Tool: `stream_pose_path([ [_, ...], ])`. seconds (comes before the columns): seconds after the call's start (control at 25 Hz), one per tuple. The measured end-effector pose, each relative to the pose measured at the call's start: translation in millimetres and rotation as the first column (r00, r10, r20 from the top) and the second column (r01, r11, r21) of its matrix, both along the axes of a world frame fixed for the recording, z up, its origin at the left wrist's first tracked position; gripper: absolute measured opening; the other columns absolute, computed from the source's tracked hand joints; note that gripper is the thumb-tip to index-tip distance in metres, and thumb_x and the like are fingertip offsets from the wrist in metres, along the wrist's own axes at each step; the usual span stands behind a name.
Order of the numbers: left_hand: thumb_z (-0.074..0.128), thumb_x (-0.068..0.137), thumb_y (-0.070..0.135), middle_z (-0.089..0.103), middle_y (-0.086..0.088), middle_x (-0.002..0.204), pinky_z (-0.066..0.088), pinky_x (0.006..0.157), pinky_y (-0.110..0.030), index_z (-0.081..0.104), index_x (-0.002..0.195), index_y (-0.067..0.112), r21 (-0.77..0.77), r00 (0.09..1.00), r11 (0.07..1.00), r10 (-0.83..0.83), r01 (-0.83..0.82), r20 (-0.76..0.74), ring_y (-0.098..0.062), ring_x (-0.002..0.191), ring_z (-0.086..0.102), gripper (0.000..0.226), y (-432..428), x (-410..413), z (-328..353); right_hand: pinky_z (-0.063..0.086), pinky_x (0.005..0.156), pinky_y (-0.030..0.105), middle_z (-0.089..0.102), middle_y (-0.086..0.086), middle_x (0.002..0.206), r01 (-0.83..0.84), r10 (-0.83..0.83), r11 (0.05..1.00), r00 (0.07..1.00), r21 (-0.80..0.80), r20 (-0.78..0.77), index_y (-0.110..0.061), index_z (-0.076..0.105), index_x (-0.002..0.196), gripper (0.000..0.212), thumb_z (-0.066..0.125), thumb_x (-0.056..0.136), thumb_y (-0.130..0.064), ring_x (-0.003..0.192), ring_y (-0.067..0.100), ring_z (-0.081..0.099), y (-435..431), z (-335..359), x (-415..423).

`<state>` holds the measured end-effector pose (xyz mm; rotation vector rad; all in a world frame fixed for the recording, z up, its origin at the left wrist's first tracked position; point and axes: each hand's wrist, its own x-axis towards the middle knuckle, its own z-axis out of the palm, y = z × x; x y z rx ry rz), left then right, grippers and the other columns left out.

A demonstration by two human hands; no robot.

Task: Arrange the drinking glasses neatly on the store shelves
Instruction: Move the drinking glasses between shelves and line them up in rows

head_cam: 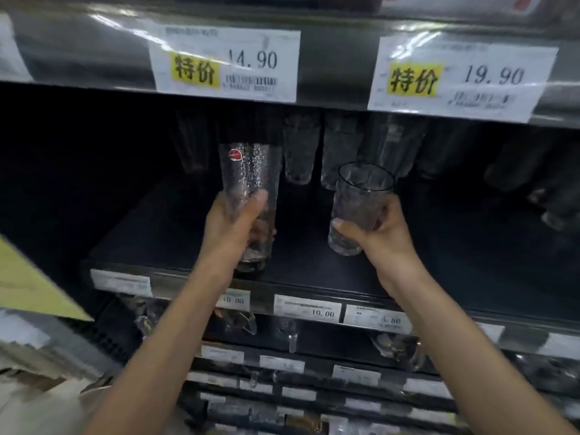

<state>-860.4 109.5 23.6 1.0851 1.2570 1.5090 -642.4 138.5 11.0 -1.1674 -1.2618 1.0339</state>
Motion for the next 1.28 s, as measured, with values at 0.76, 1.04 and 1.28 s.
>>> stream_pose_path([
  [0.76,0.076,0.066,0.062,0.073,-0.004,0.101,0.058,0.068,-0.035,0.059,0.112,0.029,0.065,0.996,0.994,-0.086,0.086,0.005,-0.024,0.082,0.071,0.059,15.9,-13.9,-22.5,0.036,0.083,0.008,0.05,-0.009,0.114,0.259,-0.256,0.966,0.928,0.025,0.271,-0.015,0.042,0.134,0.061,0.076,0.084,-0.011,0.106,0.005,0.049,58.3,-10.7,-38.5],
  [1.04,0.074,0.072,0.058,0.073,0.002,0.104,0.056,0.075,-0.034,0.059,0.111,0.03,0.114,0.993,0.988,-0.1,0.107,-0.064,-0.024,0.093,0.072,0.05,11.4,-13.1,-22.5,0.037,0.089,0.017,0.058,0.002,0.128,0.346,-0.341,0.937,0.89,0.037,0.304,-0.012,0.037,0.138,0.068,0.077,0.084,-0.016,0.114,0.015,0.055,67.5,-19.1,-44.3],
  [1.28,0.076,0.075,0.055,0.071,-0.009,0.1,0.059,0.072,-0.053,0.058,0.107,0.027,0.118,0.994,0.988,-0.092,0.099,-0.067,-0.04,0.086,0.069,0.046,6.9,-11.8,-17.7,0.042,0.106,0.03,0.055,0.007,0.136,0.368,-0.365,0.928,0.859,0.063,0.359,-0.012,0.039,0.14,0.07,0.078,0.083,-0.02,0.126,0.024,0.052,71.2,-22.6,-44.1],
])
